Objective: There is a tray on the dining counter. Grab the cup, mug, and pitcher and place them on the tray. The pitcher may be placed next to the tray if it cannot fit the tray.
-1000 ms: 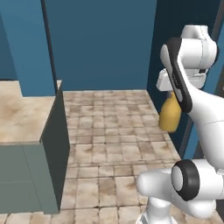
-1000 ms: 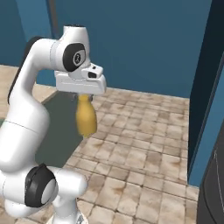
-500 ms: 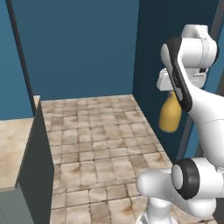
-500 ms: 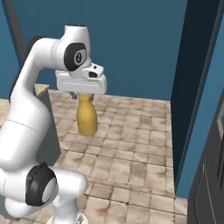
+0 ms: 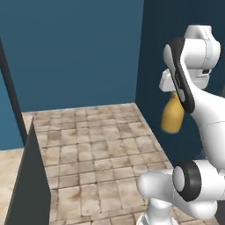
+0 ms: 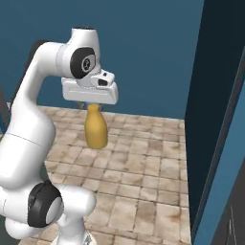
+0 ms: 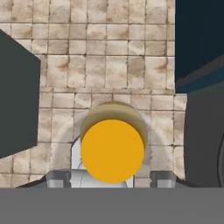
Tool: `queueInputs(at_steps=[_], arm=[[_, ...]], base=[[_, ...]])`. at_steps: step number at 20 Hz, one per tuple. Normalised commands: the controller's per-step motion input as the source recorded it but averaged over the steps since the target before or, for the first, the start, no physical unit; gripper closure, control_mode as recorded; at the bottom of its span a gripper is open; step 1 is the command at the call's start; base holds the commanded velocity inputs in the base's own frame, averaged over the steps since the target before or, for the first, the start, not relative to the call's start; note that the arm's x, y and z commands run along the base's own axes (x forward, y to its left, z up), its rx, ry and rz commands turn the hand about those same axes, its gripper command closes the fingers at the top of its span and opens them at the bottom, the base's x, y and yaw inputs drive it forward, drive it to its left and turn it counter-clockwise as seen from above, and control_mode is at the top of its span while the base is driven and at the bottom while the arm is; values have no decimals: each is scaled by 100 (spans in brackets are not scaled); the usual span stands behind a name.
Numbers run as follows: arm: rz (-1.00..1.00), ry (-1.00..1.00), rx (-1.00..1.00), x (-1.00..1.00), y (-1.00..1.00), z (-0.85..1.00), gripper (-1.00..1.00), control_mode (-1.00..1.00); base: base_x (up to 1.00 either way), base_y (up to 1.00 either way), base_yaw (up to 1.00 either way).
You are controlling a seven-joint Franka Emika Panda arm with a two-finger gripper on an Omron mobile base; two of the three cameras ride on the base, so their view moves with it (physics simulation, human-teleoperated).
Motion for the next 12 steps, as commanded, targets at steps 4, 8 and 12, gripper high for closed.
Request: queueInputs(at_steps=[4,8,12], arm=[[0,0,0,0,0,0,100,100],[0,0,0,0,0,0,100,100],[0,0,0,0,0,0,100,100]], base=[[100,2,1],[100,0,1],[100,0,3]])
